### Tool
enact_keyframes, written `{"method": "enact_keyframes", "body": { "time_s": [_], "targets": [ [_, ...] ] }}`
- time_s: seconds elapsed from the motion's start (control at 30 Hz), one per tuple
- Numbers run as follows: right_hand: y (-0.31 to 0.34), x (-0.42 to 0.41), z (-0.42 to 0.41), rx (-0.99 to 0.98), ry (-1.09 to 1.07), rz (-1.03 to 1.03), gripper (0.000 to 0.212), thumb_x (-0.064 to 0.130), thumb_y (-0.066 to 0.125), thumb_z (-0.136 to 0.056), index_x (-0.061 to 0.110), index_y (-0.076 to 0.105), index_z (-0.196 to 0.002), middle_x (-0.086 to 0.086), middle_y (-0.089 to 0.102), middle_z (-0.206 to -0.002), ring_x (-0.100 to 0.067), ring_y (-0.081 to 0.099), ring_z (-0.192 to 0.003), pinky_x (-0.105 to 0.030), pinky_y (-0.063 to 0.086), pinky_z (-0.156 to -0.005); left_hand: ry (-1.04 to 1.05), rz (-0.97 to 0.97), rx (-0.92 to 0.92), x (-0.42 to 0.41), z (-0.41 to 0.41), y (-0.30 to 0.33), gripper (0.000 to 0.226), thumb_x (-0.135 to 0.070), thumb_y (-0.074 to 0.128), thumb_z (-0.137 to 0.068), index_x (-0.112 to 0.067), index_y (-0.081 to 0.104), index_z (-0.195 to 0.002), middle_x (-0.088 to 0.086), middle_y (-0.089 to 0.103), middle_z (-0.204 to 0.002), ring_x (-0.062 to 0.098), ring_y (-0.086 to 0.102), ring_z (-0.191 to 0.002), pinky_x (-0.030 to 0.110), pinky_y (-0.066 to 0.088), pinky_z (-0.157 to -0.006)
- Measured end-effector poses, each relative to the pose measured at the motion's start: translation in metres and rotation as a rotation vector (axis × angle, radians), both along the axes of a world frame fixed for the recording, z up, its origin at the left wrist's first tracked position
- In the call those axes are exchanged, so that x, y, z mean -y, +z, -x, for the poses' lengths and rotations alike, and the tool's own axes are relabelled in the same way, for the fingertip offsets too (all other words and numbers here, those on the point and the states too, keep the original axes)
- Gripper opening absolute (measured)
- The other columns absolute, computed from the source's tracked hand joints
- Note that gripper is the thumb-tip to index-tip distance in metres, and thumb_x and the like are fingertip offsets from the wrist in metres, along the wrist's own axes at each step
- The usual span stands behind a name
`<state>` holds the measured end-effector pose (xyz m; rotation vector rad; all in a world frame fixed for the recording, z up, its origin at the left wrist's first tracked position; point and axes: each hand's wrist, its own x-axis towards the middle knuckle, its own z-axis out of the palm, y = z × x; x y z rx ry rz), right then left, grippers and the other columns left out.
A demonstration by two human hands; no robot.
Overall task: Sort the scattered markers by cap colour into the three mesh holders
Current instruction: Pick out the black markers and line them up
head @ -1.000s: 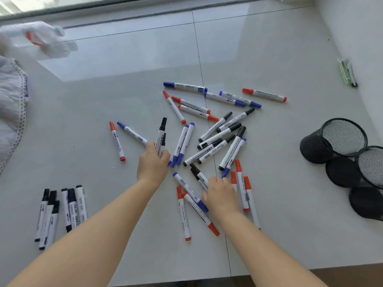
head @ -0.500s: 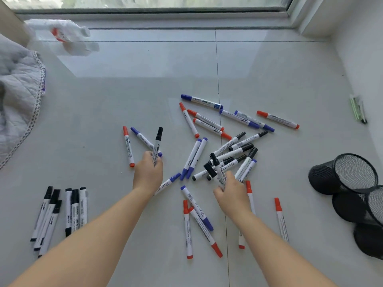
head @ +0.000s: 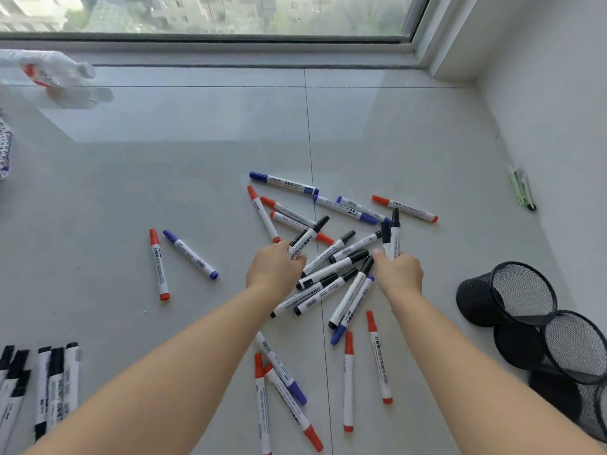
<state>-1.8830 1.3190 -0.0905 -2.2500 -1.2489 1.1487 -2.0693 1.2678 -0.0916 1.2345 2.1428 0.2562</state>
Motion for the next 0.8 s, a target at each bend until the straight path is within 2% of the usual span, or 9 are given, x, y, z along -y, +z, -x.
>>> {"method": "enact_keyframes", "body": {
  "time_s": [0.1, 0.2, 0.23, 0.37, 0.47, 0.57, 0.63, 0.73, 0.8],
  "targets": [
    [-0.003, -0.025, 0.002, 0.006, 0.025, 0.064, 0.022, 0.031, 0.058, -0.083, 0.011, 0.055, -0.077, -0.003, 0.051, -0.064, -0.022, 0.051, -0.058, -0.025, 0.033, -0.047, -0.172, 0.024, -0.119, -0.027, -0.009, -0.005, 0.026, -0.039, 0.051, -0.089, -0.014, 0.057, -0.093, 0.009, 0.059, -0.097, 0.025, 0.053, -0.084, 0.034, 0.045, -0.071],
    [-0.012, -0.040, 0.010, -0.039, 0.007, 0.165, 0.026, 0.033, 0.061, -0.080, 0.010, 0.053, -0.088, -0.009, 0.055, -0.079, -0.028, 0.053, -0.066, -0.030, 0.041, -0.056, -0.305, 0.021, -0.206, -0.039, -0.018, -0.013, 0.038, -0.040, 0.054, -0.087, -0.013, 0.057, -0.115, 0.008, 0.057, -0.113, 0.026, 0.055, -0.100, 0.036, 0.046, -0.079],
    [-0.014, -0.044, 0.012, -0.044, 0.006, 0.190, 0.027, 0.034, 0.062, -0.080, 0.010, 0.052, -0.089, -0.010, 0.054, -0.081, -0.028, 0.052, -0.067, -0.032, 0.043, -0.059, -0.323, 0.019, -0.217, -0.041, -0.020, -0.016, 0.040, -0.040, 0.055, -0.086, -0.014, 0.056, -0.116, 0.008, 0.057, -0.114, 0.026, 0.056, -0.101, 0.035, 0.046, -0.078],
    [-0.022, -0.053, 0.016, -0.020, -0.019, 0.215, 0.023, 0.026, 0.063, -0.076, 0.012, 0.052, -0.090, -0.010, 0.056, -0.085, -0.028, 0.053, -0.072, -0.035, 0.048, -0.067, -0.355, 0.011, -0.237, -0.042, -0.026, -0.022, 0.031, -0.037, 0.058, -0.084, -0.012, 0.058, -0.103, 0.008, 0.057, -0.108, 0.025, 0.056, -0.094, 0.034, 0.045, -0.073],
    [-0.025, -0.055, 0.020, -0.010, -0.056, 0.205, 0.023, 0.025, 0.064, -0.073, 0.012, 0.053, -0.089, -0.005, 0.054, -0.074, -0.026, 0.056, -0.073, -0.033, 0.049, -0.069, -0.328, 0.016, -0.215, -0.042, -0.027, -0.024, 0.030, -0.037, 0.058, -0.082, -0.013, 0.058, -0.101, 0.006, 0.057, -0.106, 0.024, 0.055, -0.093, 0.032, 0.043, -0.072],
    [-0.024, -0.056, 0.023, -0.019, -0.093, 0.211, 0.026, 0.026, 0.064, -0.069, 0.011, 0.056, -0.089, -0.004, 0.055, -0.071, -0.024, 0.058, -0.070, -0.032, 0.050, -0.066, -0.302, 0.030, -0.180, -0.041, -0.028, -0.022, 0.029, -0.036, 0.058, -0.081, -0.013, 0.059, -0.099, 0.006, 0.057, -0.103, 0.020, 0.050, -0.081, 0.030, 0.040, -0.066],
    [-0.021, -0.055, 0.025, -0.052, -0.118, 0.240, 0.024, 0.026, 0.063, -0.068, 0.011, 0.057, -0.085, -0.004, 0.053, -0.067, -0.022, 0.053, -0.060, -0.031, 0.049, -0.058, -0.285, 0.027, -0.158, -0.038, -0.026, -0.018, 0.028, -0.037, 0.056, -0.081, -0.013, 0.059, -0.095, 0.006, 0.056, -0.097, 0.020, 0.047, -0.075, 0.029, 0.039, -0.062],
    [-0.009, -0.053, 0.026, -0.119, -0.153, 0.277, 0.012, 0.023, 0.057, -0.065, 0.014, 0.050, -0.068, -0.002, 0.043, -0.058, -0.017, 0.036, -0.043, -0.022, 0.033, -0.038, -0.196, 0.004, -0.102, -0.027, -0.018, -0.008, 0.022, -0.034, 0.050, -0.081, -0.013, 0.052, -0.087, 0.003, 0.050, -0.085, 0.021, 0.046, -0.071, 0.029, 0.035, -0.057],
    [0.003, -0.045, 0.027, -0.165, -0.193, 0.273, 0.013, 0.022, 0.055, -0.065, 0.016, 0.044, -0.064, -0.001, 0.040, -0.057, -0.016, 0.032, -0.041, -0.019, 0.028, -0.036, -0.082, -0.023, -0.012, -0.013, -0.010, 0.001, 0.017, -0.033, 0.048, -0.079, -0.016, 0.045, -0.081, 0.000, 0.046, -0.076, 0.020, 0.046, -0.066, 0.028, 0.032, -0.050]
  ]
}}
